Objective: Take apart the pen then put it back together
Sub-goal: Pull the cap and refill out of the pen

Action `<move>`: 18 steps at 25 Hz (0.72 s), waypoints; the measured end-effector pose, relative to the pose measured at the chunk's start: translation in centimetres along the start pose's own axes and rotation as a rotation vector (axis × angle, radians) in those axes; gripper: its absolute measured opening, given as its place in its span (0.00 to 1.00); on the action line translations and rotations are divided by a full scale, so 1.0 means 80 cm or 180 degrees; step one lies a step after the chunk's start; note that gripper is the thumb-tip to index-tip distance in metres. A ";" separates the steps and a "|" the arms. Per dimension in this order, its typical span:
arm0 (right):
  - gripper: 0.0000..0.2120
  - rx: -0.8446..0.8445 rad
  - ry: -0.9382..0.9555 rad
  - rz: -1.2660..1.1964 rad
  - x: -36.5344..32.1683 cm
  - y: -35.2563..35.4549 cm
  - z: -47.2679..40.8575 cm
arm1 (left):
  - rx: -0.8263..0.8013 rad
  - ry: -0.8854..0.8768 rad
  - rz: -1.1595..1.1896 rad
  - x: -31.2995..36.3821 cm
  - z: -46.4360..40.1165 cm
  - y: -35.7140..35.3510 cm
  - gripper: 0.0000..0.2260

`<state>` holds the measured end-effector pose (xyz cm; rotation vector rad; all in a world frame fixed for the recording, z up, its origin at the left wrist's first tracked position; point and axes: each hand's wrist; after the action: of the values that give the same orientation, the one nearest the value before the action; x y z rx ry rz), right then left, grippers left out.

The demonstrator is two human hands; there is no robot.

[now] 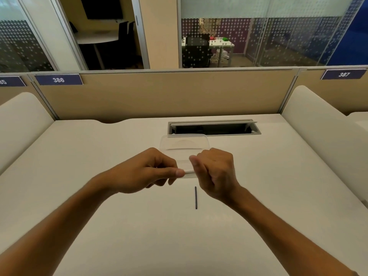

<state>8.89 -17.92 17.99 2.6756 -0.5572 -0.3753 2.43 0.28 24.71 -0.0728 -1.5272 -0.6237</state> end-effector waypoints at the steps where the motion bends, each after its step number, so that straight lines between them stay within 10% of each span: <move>1: 0.29 -0.0062 -0.0234 -0.0114 -0.001 0.001 -0.001 | 0.0228 -0.0172 -0.0192 -0.001 0.000 -0.004 0.15; 9: 0.25 -0.1665 -0.3554 -0.1542 -0.011 -0.005 -0.014 | 0.1202 -0.1091 -0.3798 -0.010 0.001 -0.016 0.12; 13: 0.25 -0.1455 -0.3222 -0.1517 -0.013 0.000 -0.016 | 0.1208 -0.0966 -0.3546 -0.010 -0.001 -0.018 0.17; 18: 0.26 -0.0486 -0.1928 -0.1155 -0.019 0.004 -0.013 | 0.0914 -0.0631 -0.1282 -0.002 -0.004 -0.011 0.18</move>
<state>7.81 -17.25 19.29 2.4827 -0.1790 -1.2970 2.36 -0.52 24.28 0.4118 -1.8280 -0.7213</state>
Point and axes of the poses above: each hand's wrist, its own z-axis away from the middle knuckle, its own y-axis out of the back of the hand, x = y × z, and after that the axes turned 12 degrees about z, right-handed
